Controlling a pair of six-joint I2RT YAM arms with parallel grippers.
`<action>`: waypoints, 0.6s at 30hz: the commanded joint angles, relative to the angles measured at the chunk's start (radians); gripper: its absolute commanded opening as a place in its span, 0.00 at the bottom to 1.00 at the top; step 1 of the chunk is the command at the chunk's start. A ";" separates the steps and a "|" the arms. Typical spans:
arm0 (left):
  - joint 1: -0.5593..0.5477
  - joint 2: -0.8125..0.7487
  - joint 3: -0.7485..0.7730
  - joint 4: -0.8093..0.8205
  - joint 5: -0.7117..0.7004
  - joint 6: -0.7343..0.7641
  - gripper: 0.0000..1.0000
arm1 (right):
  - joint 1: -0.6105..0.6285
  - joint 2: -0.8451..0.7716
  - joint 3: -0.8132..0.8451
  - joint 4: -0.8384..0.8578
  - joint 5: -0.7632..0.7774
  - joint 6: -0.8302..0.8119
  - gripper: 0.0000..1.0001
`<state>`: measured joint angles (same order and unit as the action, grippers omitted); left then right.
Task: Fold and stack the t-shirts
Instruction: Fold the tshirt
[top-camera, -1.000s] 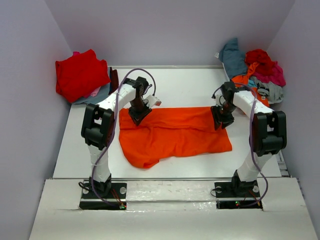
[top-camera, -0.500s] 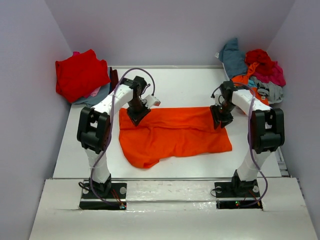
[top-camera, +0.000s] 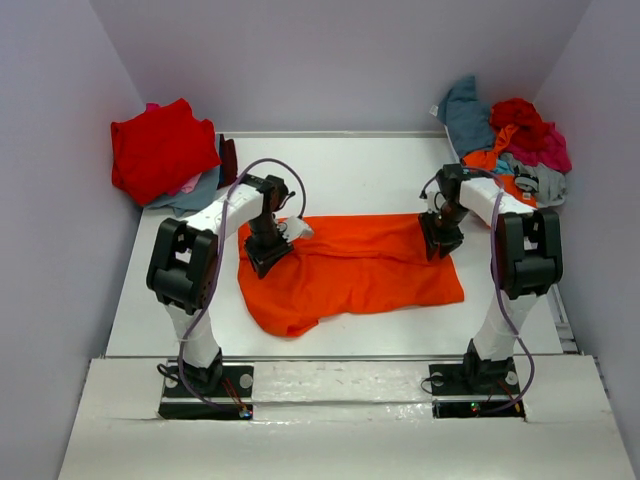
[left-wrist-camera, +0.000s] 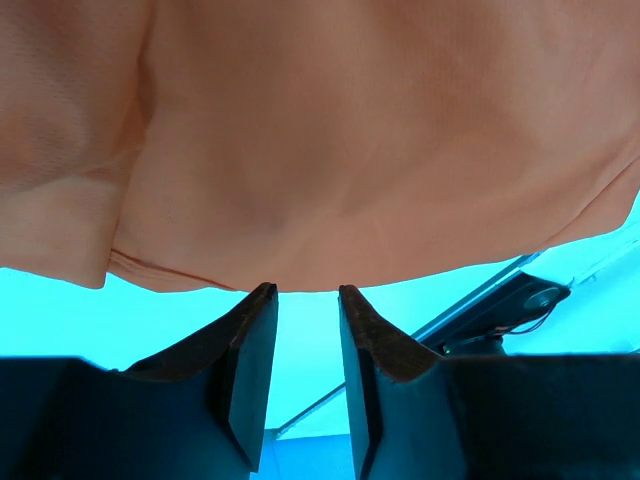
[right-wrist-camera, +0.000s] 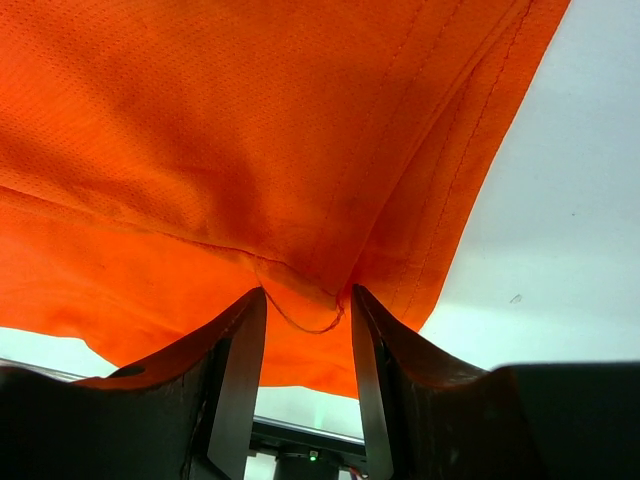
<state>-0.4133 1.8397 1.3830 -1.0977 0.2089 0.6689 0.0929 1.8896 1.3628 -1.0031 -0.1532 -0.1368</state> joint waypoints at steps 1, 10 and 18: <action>-0.005 -0.017 -0.009 -0.036 -0.002 0.043 0.43 | 0.008 0.003 0.042 0.014 0.004 0.006 0.45; -0.005 0.029 0.019 -0.034 -0.003 0.047 0.51 | 0.008 0.017 0.047 0.012 0.004 0.005 0.44; -0.005 0.065 0.037 -0.036 0.012 0.054 0.58 | 0.008 0.026 0.053 0.008 0.000 0.005 0.43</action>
<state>-0.4133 1.8996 1.3750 -1.0996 0.2066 0.7002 0.0929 1.9163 1.3743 -1.0023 -0.1532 -0.1349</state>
